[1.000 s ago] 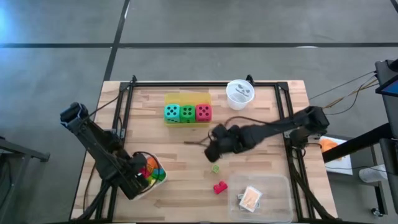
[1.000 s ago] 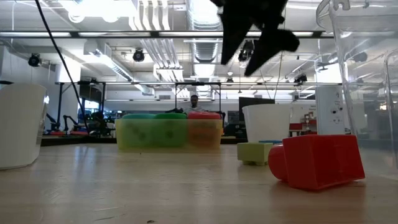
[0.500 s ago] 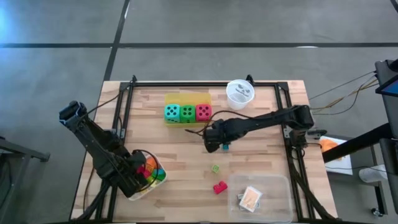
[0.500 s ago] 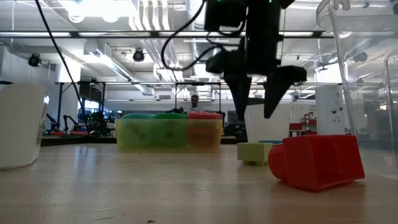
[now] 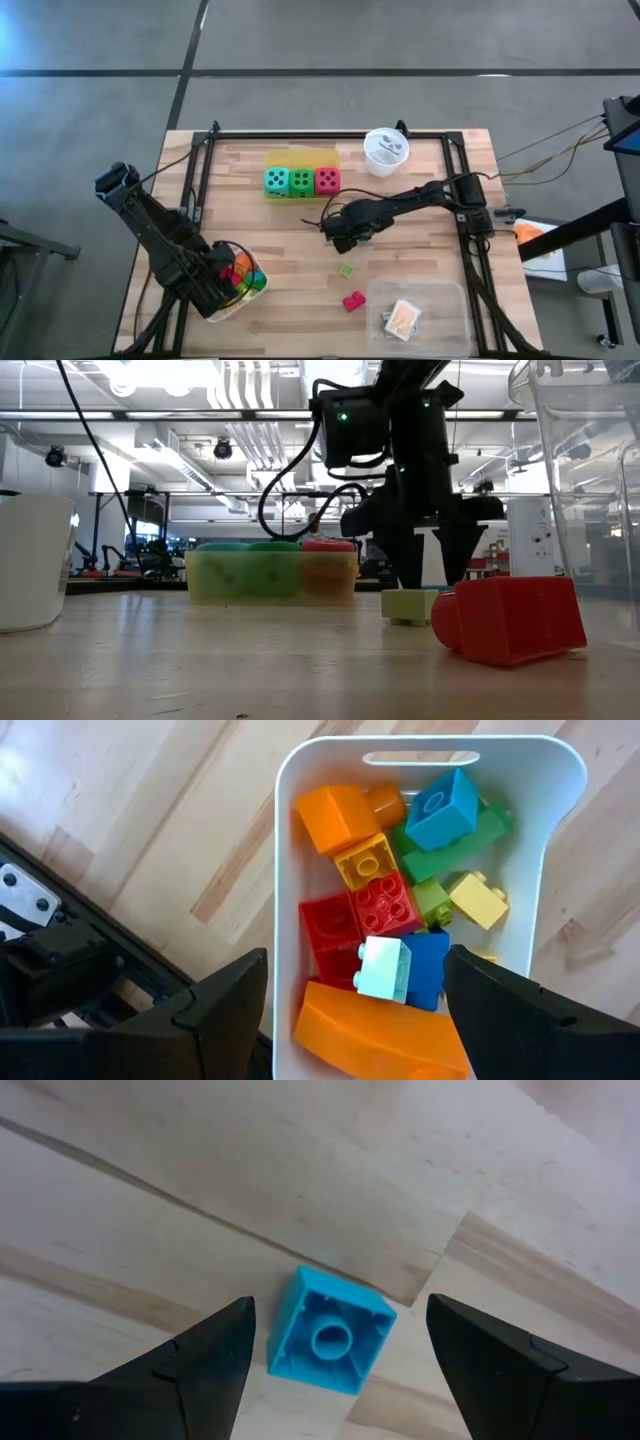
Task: Pick & Place Toys
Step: Put the blue game piece into the white bin
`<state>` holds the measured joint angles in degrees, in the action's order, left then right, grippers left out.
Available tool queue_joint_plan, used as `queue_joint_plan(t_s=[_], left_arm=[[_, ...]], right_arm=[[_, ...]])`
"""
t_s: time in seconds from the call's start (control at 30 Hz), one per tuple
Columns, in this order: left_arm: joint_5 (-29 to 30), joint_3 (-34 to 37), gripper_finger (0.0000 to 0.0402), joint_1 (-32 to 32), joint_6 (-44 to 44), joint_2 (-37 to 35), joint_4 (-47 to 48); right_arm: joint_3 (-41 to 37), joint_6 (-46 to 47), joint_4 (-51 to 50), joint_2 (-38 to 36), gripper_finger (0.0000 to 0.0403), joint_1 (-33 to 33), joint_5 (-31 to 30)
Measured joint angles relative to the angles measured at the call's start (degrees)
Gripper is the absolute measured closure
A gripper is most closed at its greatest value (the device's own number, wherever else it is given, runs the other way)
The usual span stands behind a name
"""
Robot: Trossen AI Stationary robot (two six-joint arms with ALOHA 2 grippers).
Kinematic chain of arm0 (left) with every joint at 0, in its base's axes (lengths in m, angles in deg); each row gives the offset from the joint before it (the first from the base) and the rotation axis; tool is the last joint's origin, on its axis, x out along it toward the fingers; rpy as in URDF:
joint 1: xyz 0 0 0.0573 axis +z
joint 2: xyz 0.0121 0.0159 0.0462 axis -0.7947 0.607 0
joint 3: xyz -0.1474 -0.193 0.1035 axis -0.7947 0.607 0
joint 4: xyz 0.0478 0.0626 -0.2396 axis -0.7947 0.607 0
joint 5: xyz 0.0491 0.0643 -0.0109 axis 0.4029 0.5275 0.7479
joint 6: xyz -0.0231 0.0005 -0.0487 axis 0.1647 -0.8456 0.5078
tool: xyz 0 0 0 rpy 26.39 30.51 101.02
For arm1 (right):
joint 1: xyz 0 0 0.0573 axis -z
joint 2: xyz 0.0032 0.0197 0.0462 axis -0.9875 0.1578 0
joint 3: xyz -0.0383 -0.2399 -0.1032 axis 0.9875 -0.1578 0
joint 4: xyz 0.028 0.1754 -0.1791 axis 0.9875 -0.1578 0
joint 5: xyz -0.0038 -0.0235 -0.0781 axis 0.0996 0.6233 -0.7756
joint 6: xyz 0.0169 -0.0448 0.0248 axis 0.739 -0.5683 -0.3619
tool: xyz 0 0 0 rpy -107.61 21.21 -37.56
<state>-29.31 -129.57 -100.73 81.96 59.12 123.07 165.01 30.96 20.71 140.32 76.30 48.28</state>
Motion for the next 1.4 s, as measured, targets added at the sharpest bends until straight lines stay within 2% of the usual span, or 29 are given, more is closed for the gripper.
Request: queue_joint_plan(t_s=[0.23,0.6,0.87,1.0,1.17,1.4], left_arm=[[0.19,0.02,0.0114,-0.02,-0.24,0.00,-0.70],[0.39,0.04,0.0114,-0.02,-5.75,0.00,-3.12],[0.95,1.51,0.0114,0.44,-7.42,0.02,-7.19],[3.97,3.29,0.0114,0.64,-8.36,0.02,-11.69],[11.04,3.82,0.0114,0.62,-15.39,0.02,-18.72],[23.78,3.82,0.0114,0.62,-38.06,0.02,-34.44]], right_arm=[[-0.50,-0.29,0.66,1.19,0.0128,0.09,0.83],[-0.83,-1.36,2.72,1.47,0.0270,0.02,1.39],[-0.83,-4.51,2.97,1.16,0.0274,-0.41,0.32],[-1.05,-5.69,3.32,-0.67,0.0274,-1.40,-1.60],[-0.96,-6.89,4.81,-6.14,0.0274,-3.72,-2.88],[-0.94,-8.38,13.65,-13.96,0.0274,-8.14,-5.14]])
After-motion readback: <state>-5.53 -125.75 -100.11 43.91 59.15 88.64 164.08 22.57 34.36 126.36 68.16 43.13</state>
